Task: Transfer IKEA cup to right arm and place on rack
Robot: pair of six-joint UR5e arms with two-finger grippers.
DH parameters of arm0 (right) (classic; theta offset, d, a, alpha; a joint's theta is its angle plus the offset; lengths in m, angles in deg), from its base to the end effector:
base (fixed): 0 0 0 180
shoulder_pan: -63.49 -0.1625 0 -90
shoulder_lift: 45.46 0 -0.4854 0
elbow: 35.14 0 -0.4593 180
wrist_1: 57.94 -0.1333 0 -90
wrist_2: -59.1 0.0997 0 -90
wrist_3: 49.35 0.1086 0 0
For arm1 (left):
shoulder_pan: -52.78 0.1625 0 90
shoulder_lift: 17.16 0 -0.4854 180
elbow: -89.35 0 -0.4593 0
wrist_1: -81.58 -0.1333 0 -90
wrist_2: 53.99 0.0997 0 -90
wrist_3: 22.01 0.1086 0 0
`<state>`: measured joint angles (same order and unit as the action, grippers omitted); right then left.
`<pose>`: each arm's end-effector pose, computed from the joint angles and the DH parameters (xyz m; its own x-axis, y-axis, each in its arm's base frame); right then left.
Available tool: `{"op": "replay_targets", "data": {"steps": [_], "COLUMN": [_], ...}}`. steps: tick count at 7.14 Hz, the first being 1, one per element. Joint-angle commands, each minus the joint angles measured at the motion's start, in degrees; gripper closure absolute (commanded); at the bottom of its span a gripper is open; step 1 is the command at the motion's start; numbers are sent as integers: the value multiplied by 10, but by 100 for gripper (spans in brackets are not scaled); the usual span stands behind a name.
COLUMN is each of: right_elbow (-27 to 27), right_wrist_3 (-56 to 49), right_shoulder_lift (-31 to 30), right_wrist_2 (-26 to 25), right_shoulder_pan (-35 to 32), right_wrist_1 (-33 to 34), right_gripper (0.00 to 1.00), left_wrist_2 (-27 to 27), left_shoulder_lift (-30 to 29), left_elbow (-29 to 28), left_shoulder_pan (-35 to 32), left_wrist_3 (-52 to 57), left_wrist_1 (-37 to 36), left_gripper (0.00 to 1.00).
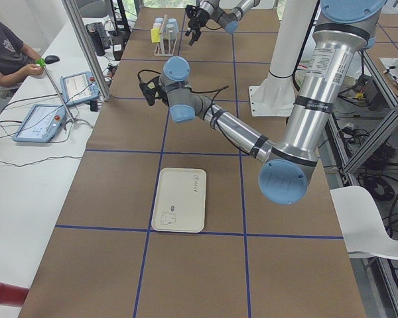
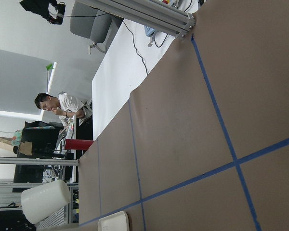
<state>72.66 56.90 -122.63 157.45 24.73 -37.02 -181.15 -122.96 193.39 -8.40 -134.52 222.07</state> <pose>-0.3881 -0.4623 0.2854 -0.2684 0.1396 0.9532 -0.4507 0.8563 -0.2523 0.2457 -0.5869 0.3173 -0.0826 -0.4828 -0.8718 0.4109 0.7805 -0.4711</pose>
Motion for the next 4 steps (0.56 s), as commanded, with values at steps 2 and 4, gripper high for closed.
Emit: {"op": "replay_targets", "data": {"steps": [2, 4], "right_elbow": [-5, -18], "right_wrist_3": [44, 58], "right_shoulder_lift": [0, 36], "right_wrist_2": [-8, -41], "right_shoulder_pan": [9, 29], "right_wrist_1": [-45, -45], "right_gripper": [0, 0], "left_wrist_2": [203, 353], "left_shoulder_lift": [0, -1], "left_elbow": [-9, -8], "left_shoulder_pan": [124, 225], "left_wrist_3": [-202, -267], "left_wrist_1": [185, 249], "left_gripper": [100, 100]}}
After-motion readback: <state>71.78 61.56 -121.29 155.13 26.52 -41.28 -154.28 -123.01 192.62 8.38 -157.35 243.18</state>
